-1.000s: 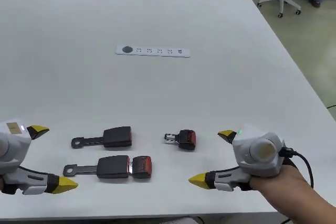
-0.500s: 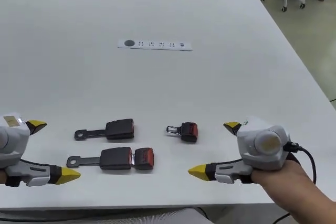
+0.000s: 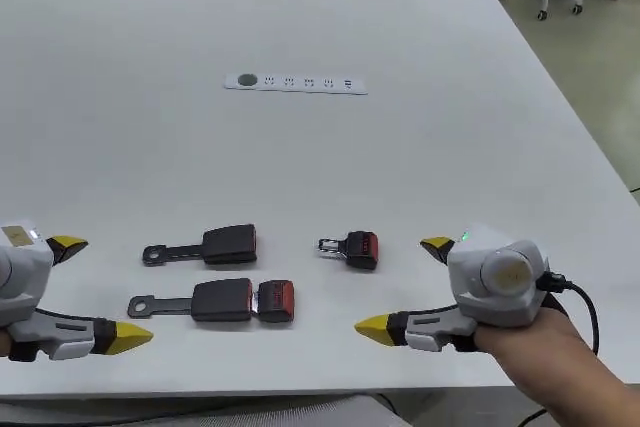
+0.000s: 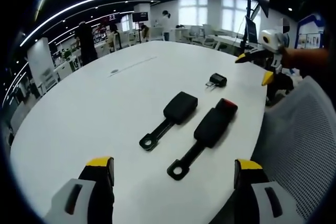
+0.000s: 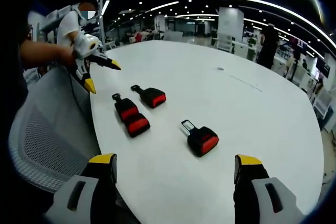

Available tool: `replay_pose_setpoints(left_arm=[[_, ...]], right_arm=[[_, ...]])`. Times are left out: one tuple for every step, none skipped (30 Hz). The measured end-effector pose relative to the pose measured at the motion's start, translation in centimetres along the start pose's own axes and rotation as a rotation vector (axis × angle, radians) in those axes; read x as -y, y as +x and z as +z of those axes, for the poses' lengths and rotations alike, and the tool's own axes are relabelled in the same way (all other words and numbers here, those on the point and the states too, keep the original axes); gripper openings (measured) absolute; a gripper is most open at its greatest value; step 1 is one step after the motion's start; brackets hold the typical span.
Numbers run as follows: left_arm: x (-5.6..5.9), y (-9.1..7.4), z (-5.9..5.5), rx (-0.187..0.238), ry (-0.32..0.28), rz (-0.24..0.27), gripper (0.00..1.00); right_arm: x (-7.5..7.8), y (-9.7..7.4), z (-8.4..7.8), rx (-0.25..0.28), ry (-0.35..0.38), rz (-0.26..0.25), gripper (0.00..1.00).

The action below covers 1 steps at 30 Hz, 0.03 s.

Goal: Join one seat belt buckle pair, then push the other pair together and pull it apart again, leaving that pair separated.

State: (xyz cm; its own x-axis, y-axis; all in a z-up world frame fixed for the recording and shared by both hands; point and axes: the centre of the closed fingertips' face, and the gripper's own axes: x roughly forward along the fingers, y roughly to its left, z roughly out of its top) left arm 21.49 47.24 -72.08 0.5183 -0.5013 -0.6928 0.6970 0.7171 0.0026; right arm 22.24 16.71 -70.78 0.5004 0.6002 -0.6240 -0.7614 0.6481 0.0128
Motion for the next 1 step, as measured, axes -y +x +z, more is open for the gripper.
replay_pose_setpoints(left_arm=[[0.17, -0.03, 0.03, 0.003, -0.002, -0.001, 0.96]], right_arm=[[0.01, 0.10, 0.01, -0.001, 0.005, 0.003, 0.93]])
